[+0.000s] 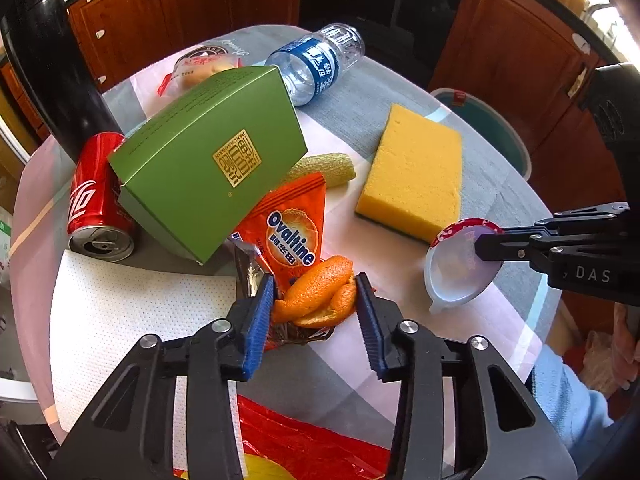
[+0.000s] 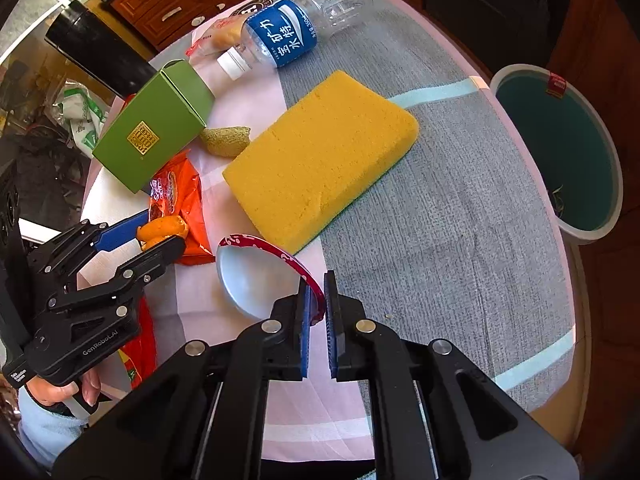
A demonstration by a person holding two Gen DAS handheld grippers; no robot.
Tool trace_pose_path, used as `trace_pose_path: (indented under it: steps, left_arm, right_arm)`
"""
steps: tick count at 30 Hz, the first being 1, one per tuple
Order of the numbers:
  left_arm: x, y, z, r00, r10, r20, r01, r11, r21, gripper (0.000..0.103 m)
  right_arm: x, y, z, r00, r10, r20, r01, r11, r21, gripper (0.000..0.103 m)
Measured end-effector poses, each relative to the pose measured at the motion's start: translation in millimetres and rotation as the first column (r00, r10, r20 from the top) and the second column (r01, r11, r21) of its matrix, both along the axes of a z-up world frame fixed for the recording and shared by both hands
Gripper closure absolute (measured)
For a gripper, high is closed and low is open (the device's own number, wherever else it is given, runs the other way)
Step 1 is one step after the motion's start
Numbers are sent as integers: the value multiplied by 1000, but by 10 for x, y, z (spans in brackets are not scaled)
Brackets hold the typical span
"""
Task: Collect trash
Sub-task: 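Grasp the orange peel with the left tool while the right tool grasps the white lid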
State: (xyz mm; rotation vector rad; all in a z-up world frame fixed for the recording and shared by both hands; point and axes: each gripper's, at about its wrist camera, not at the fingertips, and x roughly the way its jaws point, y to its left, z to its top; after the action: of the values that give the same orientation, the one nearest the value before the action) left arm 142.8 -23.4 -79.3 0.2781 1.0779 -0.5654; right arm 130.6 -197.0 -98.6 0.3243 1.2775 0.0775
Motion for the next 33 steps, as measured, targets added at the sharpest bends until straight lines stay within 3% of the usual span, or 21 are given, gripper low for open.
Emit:
trace_pose_path:
  steps: [3, 11, 19, 24, 29, 33]
  left_arm:
    - [-68, 21, 47, 1000, 13, 2, -13, 1000, -18, 71]
    - [-202, 116, 173, 999, 46, -25, -47, 997, -64, 70]
    - [-317, 52, 73, 1000, 18, -9, -18, 1000, -13, 54]
    - [-363, -18, 2, 1000, -23, 7, 22, 998, 50, 53]
    - [-420, -82, 43, 997, -36, 72, 28, 994, 108, 53]
    - [-440, -99, 132, 992, -64, 108, 52, 993, 110, 49]
  right_arm:
    - [-17, -8, 1, 1000, 0, 4, 0, 1000, 2, 96]
    - [-98, -105, 60, 1000, -12, 27, 12, 1000, 14, 96]
    - [-205, -187, 52, 999, -22, 27, 21, 999, 28, 96]
    - [-213, -215, 3, 999, -31, 19, 30, 998, 47, 96]
    - [-214, -209, -27, 1000, -28, 14, 27, 998, 54, 96]
    - [-215, -209, -70, 1000, -25, 5, 25, 998, 58, 96]
